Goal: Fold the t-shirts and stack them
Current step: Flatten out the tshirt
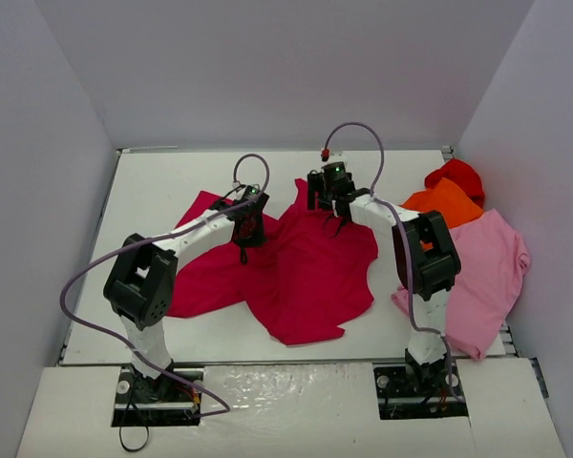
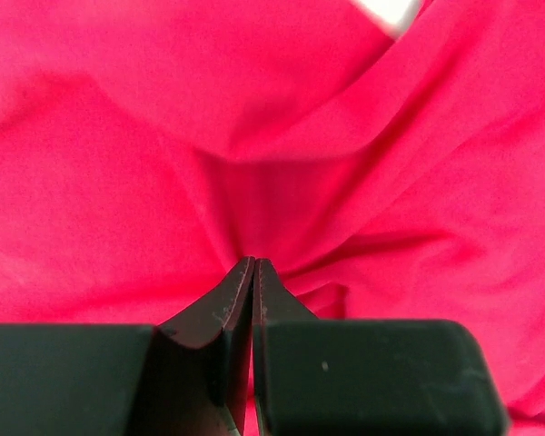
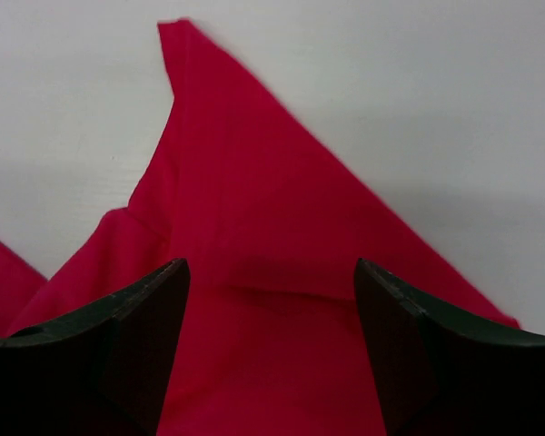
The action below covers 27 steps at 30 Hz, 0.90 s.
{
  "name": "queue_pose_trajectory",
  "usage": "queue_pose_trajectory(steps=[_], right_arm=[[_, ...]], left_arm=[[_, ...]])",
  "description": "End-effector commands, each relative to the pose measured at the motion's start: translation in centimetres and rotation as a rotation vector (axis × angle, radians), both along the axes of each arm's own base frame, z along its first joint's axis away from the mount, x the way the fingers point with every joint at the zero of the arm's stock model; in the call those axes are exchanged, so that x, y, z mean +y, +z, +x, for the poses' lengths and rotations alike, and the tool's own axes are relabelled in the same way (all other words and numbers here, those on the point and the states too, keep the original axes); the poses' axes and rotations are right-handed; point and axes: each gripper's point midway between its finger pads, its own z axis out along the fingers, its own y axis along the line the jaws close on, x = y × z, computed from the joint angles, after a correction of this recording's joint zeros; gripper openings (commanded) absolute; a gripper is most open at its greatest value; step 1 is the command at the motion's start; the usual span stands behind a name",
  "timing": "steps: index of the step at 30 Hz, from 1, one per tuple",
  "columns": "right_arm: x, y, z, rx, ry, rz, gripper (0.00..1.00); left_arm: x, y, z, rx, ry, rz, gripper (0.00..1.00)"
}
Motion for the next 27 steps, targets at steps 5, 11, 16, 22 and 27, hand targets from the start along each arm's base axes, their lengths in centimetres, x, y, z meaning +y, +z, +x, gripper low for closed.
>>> queue_pose_trajectory(steps=[5, 11, 16, 22, 27], right_arm=[[5.0, 1.4, 2.0, -0.022, 0.124, 0.113, 0.69], [5.4, 1.0, 2.4, -0.028, 0.135, 0.092, 0.68], [5.9, 1.7, 2.9, -0.042, 0.147, 0.097, 0.68], [6.2, 0.7, 3.0, -0.020, 0.156, 0.097, 0.63], [5.7, 0.0, 2.8, -0.008, 0.142, 0.081, 0.51]], left_arm=[[-1.1, 1.4, 0.4, -0.029, 0.009, -0.074, 0.00], [-1.2, 0.8, 0.4, -0.018, 0.009, -0.073, 0.00], [-1.3, 0.6, 0.5, -0.016, 0.009, -0.071, 0.00], [-1.6, 0.8, 0.3, -0.005, -0.004, -0.083, 0.00], [-1.3, 0.7, 0.1, 0.001, -0.002, -0.071, 0.00]])
